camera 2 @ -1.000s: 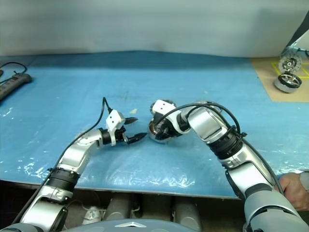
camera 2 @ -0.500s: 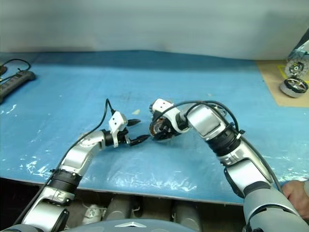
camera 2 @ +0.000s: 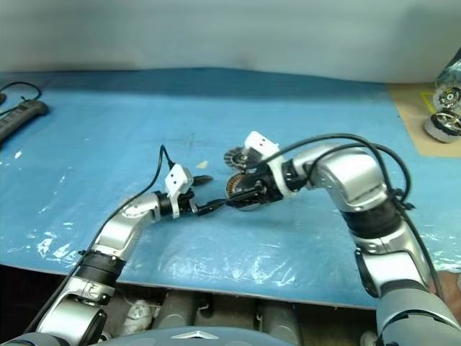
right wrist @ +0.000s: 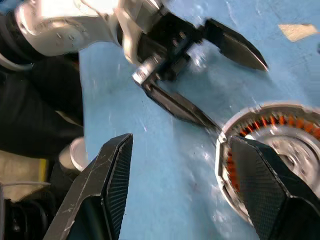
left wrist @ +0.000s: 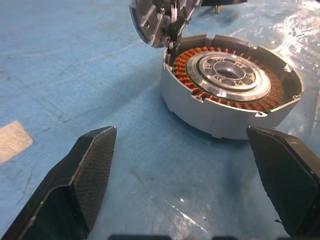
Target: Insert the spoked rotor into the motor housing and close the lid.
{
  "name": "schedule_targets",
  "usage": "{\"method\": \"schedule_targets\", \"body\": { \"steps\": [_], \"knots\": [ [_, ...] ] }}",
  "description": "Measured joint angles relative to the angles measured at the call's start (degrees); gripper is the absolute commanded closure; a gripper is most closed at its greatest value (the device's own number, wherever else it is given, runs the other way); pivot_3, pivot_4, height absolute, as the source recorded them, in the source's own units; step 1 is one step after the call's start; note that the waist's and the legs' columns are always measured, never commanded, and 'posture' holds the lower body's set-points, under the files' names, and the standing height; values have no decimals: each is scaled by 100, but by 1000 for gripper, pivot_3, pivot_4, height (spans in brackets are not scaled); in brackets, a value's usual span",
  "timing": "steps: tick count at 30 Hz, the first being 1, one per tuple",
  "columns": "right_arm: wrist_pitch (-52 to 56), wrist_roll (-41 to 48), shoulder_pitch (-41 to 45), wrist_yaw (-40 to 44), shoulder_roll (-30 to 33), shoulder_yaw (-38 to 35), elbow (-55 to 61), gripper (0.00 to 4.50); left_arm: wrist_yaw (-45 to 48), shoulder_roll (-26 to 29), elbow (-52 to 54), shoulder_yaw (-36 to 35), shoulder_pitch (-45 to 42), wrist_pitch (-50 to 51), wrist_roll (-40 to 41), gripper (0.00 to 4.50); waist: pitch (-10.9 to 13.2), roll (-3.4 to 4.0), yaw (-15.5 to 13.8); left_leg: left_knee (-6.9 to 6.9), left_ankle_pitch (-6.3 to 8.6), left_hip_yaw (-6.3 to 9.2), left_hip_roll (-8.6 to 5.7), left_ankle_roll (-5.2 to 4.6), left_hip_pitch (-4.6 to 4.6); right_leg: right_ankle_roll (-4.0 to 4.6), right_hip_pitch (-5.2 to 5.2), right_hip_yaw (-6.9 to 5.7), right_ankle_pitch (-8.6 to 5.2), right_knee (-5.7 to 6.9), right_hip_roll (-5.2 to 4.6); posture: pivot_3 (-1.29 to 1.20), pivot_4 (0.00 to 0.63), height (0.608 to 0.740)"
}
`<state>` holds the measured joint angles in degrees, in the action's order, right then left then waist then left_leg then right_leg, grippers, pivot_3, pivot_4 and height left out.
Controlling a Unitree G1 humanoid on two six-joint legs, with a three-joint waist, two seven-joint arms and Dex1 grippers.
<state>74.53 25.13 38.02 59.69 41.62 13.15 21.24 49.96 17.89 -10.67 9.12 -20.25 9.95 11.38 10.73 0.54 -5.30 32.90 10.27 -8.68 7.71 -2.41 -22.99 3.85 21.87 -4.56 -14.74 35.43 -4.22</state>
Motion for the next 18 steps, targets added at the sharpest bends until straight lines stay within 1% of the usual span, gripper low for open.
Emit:
{"method": "schedule_targets", "body": {
  "steps": [2,4,6,8,11,13,15,18],
  "knots": [
    [-671,-217,-741,-204,312,-210,72,1254,3,22,8,-25,7,-1,17,0,0,0,-37,0,0,-1,0,1,8,-4,-17,1,2,-7,-1,0,150,740],
    [-1310,-393,-1513,-517,333,-608,83,1254,40,61,31,-44,45,3,59,0,0,1,-36,-3,0,-5,0,1,10,-6,-13,4,3,-8,-1,0,150,740],
    [-2041,-581,-2102,-1128,-81,-1232,-4,1254,122,124,115,-46,90,3,98,0,0,1,10,-8,-3,-5,-1,3,7,-6,2,6,3,-3,0,0,150,740],
    [-2489,-705,-2441,-1644,-381,-1683,-47,1254,229,132,324,-46,127,38,194,0,-3,7,44,-12,-9,-5,-1,2,-8,-5,21,5,2,4,1,0,150,740],
    [-2935,-756,-2821,-2138,-804,-2046,-32,1254,437,227,615,-46,225,140,396,0,-4,9,78,-16,-17,-5,1,-13,-7,-1,22,2,0,5,3,0,150,740],
    [-2997,-690,-2961,-2384,-1187,-2147,-33,1254,579,265,677,-43,248,188,506,0,-4,13,109,-14,-17,-5,0,-14,-9,-1,23,2,0,5,2,0,150,740],
    [-3105,-689,-3018,-2538,-1442,-2108,-49,1254,708,308,695,-25,243,190,541,0,-5,16,130,-12,-17,-5,0,-15,-9,-2,22,3,1,5,2,0,150,740],
    [-3454,-873,-3021,-2745,-1592,-1803,-275,1254,872,324,694,23,219,177,542,0,-5,16,133,-9,-17,-5,0,-13,-4,-2,14,3,2,5,2,0,150,740]
  ]
}}
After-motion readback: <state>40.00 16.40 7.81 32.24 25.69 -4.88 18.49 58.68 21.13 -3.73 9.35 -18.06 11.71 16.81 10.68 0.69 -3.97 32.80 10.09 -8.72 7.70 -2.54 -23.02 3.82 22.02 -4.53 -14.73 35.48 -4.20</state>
